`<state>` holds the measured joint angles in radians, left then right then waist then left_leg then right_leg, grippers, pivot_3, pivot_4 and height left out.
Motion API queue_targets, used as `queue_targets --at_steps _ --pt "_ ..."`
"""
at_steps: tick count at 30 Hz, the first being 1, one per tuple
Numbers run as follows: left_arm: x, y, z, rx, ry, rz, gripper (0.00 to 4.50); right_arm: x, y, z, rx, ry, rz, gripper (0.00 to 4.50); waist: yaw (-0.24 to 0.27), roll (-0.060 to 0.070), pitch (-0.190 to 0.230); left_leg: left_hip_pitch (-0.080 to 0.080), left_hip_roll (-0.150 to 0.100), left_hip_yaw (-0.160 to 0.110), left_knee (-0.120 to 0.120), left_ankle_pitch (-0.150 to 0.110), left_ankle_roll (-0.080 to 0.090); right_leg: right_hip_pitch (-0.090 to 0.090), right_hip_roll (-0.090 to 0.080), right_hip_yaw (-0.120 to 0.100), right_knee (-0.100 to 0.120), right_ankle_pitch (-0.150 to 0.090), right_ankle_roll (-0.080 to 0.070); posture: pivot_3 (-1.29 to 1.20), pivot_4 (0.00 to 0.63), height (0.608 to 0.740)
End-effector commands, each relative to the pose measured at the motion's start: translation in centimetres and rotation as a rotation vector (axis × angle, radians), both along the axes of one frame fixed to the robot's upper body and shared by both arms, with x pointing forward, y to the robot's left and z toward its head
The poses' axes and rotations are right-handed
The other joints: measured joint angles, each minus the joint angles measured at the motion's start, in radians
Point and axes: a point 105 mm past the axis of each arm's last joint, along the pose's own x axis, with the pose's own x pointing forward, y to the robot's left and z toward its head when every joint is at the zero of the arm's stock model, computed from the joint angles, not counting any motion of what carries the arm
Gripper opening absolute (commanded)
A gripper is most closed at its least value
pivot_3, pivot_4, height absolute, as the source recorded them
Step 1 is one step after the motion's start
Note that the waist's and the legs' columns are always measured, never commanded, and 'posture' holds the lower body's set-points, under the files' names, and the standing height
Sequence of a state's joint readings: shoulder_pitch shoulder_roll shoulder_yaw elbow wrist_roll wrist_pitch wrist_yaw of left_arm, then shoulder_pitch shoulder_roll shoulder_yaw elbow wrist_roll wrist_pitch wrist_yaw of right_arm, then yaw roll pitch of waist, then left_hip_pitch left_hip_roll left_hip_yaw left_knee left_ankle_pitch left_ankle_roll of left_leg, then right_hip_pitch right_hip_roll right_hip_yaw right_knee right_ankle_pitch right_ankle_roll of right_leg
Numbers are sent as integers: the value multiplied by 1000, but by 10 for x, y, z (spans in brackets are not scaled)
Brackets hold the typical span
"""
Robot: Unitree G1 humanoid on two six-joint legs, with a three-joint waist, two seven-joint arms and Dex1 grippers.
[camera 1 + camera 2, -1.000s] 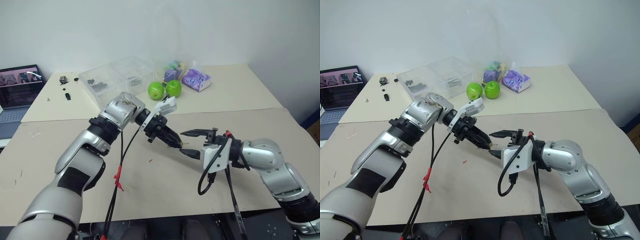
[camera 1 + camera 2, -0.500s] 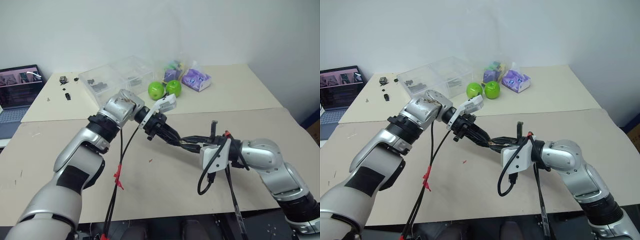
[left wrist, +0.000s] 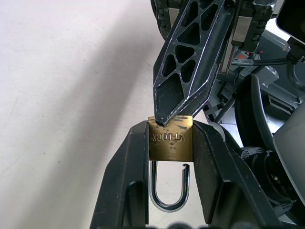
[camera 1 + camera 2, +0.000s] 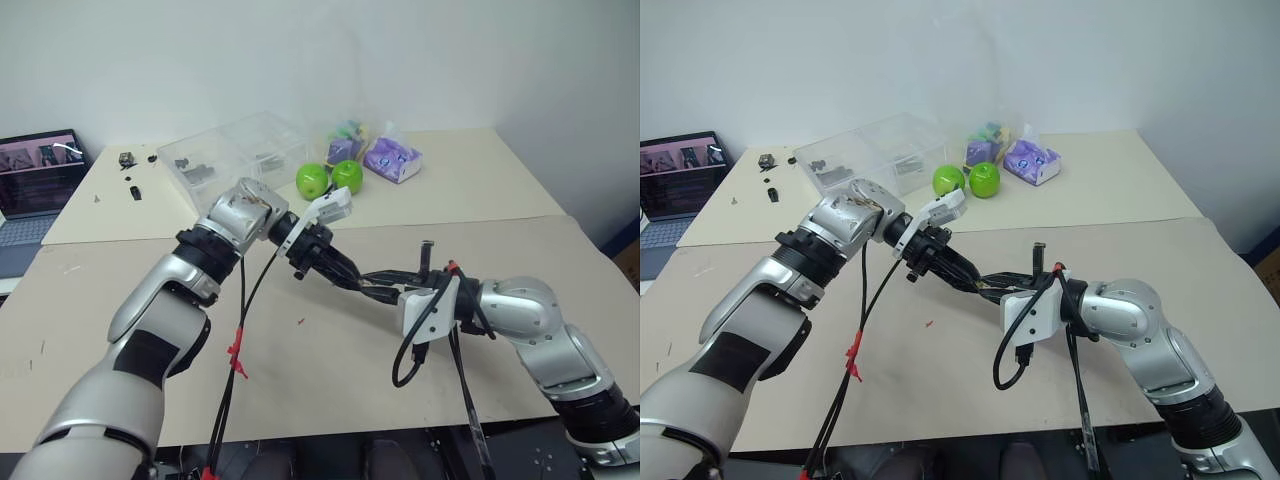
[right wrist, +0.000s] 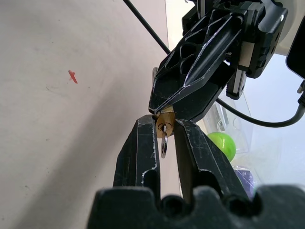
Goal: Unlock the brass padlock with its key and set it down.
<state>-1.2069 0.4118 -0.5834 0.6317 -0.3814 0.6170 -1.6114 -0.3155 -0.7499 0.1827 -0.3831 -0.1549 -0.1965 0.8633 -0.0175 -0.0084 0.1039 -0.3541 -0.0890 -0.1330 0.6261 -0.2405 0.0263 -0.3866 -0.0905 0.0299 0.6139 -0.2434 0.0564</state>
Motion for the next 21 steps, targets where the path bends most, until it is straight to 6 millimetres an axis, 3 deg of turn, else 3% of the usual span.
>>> queue_targets --at_steps 1,11,13,19,21 --pt "0 -5 8 -10 -36 -27 802 -2 6 25 62 -93 24 122 0 0 0 0 0 0 0 0 0 0 0 0 0 0 0 0 150 740" --pt "1 -5 8 -6 -40 -23 802 -2 7 26 70 -88 24 122 0 0 0 0 0 0 0 0 0 0 0 0 0 0 0 0 150 740" --pt "1 -6 9 -12 -27 -15 1797 -2 7 26 71 -88 23 122 0 0 0 0 0 0 0 0 0 0 0 0 0 0 0 0 150 740" --pt "-2 -6 12 -22 -34 -31 3723 -1 6 25 72 -88 17 122 0 0 0 0 0 0 0 0 0 0 0 0 0 0 0 0 150 740" --pt "-4 -6 16 -34 -21 -38 3723 -1 6 25 72 -85 15 122 0 0 0 0 0 0 0 0 0 0 0 0 0 0 0 0 150 740"
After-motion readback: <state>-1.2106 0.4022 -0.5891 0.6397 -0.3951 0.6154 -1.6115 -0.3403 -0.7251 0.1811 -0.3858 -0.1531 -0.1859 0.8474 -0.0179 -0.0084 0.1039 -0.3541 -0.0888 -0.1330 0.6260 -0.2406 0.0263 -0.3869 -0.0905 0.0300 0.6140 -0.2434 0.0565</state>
